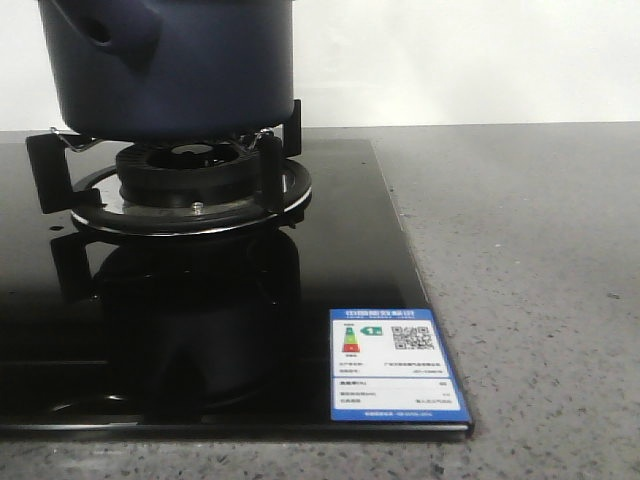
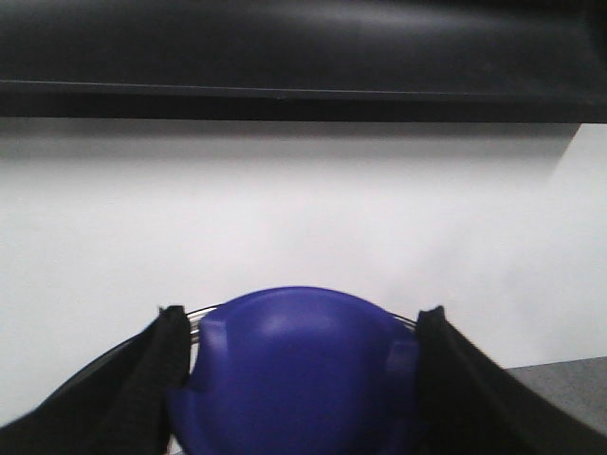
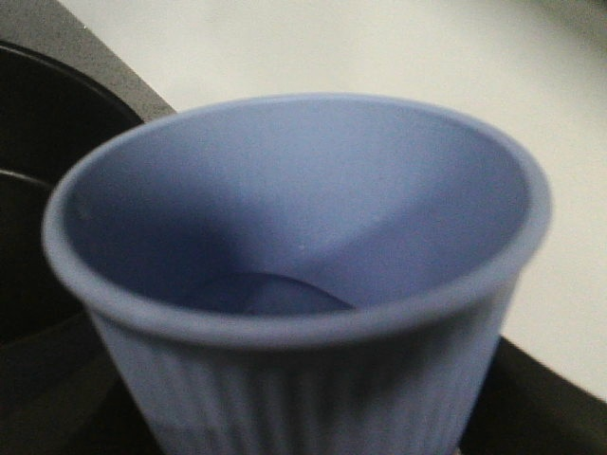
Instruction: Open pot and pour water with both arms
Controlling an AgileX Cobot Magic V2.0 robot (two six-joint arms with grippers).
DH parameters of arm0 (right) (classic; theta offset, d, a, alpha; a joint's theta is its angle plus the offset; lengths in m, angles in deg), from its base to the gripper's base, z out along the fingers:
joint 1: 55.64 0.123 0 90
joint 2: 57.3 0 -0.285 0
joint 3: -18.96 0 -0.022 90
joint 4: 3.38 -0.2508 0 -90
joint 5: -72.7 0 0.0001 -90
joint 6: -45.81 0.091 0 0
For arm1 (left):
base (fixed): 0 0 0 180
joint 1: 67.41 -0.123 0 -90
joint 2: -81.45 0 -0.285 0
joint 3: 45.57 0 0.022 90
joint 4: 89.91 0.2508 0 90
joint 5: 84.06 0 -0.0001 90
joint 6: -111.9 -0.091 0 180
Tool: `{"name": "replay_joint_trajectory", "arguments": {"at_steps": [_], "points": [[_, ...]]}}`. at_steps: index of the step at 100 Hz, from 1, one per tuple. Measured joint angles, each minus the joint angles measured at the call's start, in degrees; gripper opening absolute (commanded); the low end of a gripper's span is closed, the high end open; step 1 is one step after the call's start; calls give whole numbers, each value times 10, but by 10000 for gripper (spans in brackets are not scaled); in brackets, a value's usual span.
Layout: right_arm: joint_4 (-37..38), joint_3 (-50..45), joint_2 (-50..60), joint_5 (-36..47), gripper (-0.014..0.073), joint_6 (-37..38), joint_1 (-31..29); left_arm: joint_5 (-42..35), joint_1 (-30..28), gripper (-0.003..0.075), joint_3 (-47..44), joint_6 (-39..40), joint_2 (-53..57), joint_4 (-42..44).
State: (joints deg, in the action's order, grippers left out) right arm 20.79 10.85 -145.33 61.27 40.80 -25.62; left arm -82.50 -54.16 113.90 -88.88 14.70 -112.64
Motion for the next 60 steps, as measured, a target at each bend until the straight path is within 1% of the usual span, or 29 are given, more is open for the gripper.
{"name": "replay_joint_trajectory", "arguments": {"at_steps": [12,31,47,60], "points": [[49,27,-24,-23,352,0,21,0,0,370,0,0,0,0],[157,60,-54,-61,352,0,57,0,0,370,0,0,0,0],[234,72,-71,-71,352,0,80,0,0,370,0,0,0,0],[286,72,-79,-73,352,0,87,0,0,370,0,0,0,0]]}}
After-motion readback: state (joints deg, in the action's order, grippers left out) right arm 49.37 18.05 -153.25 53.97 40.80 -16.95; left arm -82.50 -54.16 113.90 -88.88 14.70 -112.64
